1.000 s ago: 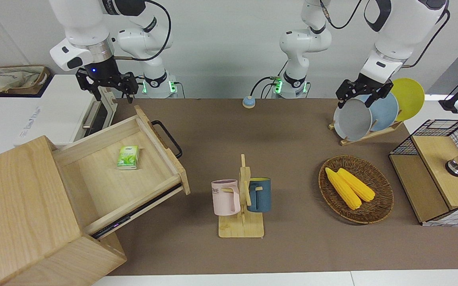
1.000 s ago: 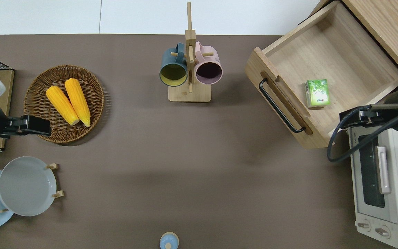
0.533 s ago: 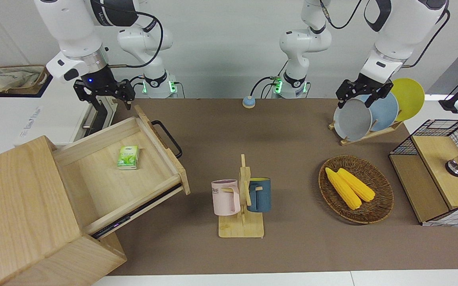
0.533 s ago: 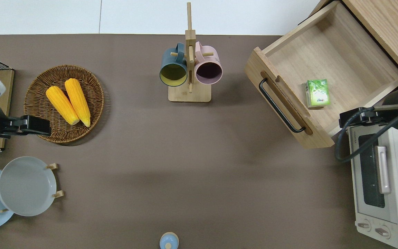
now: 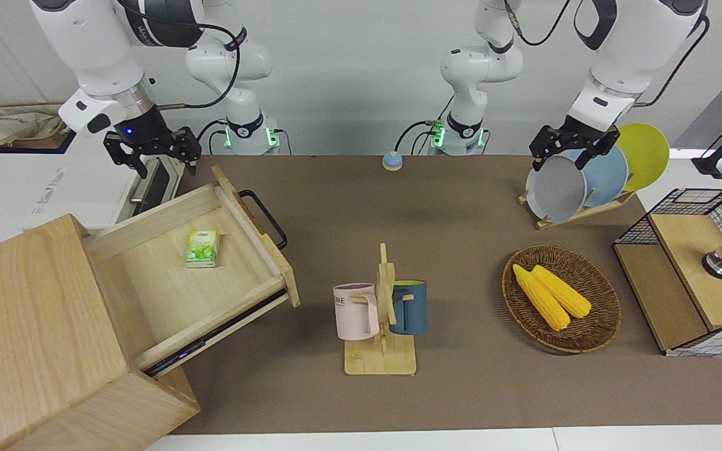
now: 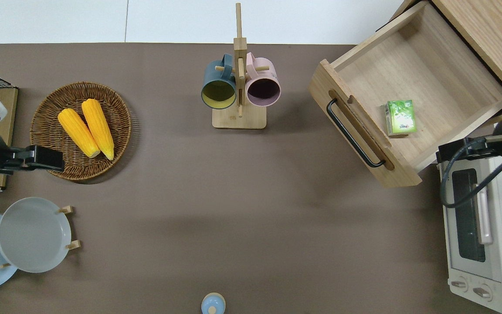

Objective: Slide drawer open with right arm

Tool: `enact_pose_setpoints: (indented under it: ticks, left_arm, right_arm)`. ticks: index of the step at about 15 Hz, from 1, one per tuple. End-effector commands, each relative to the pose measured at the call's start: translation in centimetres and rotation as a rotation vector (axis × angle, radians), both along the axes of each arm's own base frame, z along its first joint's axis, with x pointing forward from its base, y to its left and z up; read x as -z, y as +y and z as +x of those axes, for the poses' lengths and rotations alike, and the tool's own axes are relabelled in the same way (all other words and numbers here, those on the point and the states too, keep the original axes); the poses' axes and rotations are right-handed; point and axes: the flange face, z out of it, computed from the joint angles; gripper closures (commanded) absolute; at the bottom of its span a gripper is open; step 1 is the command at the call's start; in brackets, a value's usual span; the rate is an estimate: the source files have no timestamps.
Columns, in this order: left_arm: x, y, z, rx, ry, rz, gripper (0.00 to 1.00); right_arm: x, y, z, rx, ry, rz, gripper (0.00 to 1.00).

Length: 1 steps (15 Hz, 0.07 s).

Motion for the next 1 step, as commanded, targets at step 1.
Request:
enact_pose_setpoints:
  ticks: [1]
  left_arm:
    - [-0.21, 0.14, -0.42, 0.007, 0.006, 0.012, 0.0]
  right_arm:
    - [0.13, 0.27, -0.06, 0.005, -0.012, 0.008, 0.013]
